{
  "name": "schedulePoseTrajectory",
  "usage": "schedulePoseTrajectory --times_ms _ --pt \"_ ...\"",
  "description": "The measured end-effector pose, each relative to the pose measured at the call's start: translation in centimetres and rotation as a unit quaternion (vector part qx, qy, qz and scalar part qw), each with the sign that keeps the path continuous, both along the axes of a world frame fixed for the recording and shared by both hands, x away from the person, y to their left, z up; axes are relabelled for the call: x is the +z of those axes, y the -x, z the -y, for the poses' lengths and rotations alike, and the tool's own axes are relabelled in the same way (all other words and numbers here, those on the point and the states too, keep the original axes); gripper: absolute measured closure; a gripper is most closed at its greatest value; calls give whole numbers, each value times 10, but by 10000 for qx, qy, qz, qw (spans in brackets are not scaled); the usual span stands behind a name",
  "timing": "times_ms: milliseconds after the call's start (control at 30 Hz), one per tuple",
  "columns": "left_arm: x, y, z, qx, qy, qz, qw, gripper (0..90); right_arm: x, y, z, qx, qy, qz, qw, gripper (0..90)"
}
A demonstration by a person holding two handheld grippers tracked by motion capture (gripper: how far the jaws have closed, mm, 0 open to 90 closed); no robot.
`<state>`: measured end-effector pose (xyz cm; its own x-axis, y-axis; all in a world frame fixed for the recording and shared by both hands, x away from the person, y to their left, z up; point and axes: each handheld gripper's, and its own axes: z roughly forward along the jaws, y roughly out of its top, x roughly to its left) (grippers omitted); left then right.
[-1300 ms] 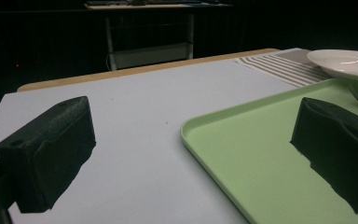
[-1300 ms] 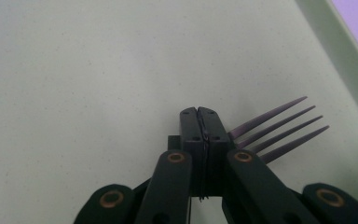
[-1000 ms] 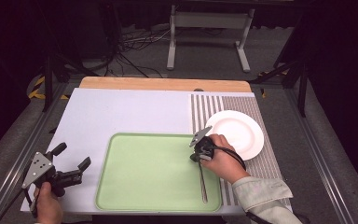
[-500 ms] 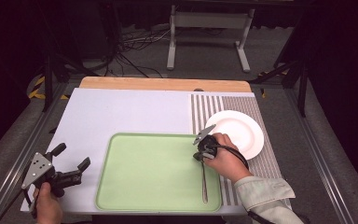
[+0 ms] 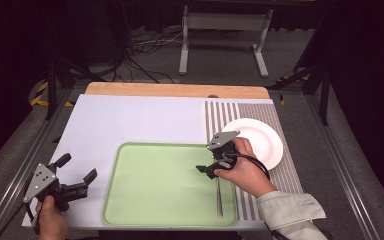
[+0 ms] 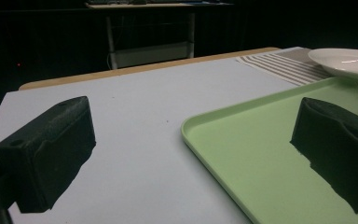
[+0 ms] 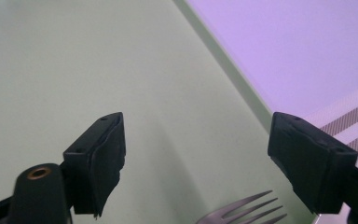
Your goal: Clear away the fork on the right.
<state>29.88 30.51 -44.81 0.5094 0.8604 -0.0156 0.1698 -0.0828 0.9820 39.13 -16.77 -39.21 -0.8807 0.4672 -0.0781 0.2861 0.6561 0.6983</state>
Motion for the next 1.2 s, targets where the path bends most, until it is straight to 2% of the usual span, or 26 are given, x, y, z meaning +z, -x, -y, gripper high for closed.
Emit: schedulePoseTrajectory --times_ms 300,600,667,867,1200 --pt "0 0 0 6 -1 10 10000 3 20 9 11 95 -353 271 9990 183" --pt "1 0 0 11 12 27 10000 3 32 22 31 70 -730 577 9956 179" --pt "1 1 0 11 8 31 10000 3 32 23 35 31 -749 599 9954 178" --pt "1 1 0 15 13 28 10000 3 37 31 54 -2 -1051 836 9909 169" --pt "0 1 0 18 36 55 10000 3 40 45 80 -62 -1309 1104 9852 163"
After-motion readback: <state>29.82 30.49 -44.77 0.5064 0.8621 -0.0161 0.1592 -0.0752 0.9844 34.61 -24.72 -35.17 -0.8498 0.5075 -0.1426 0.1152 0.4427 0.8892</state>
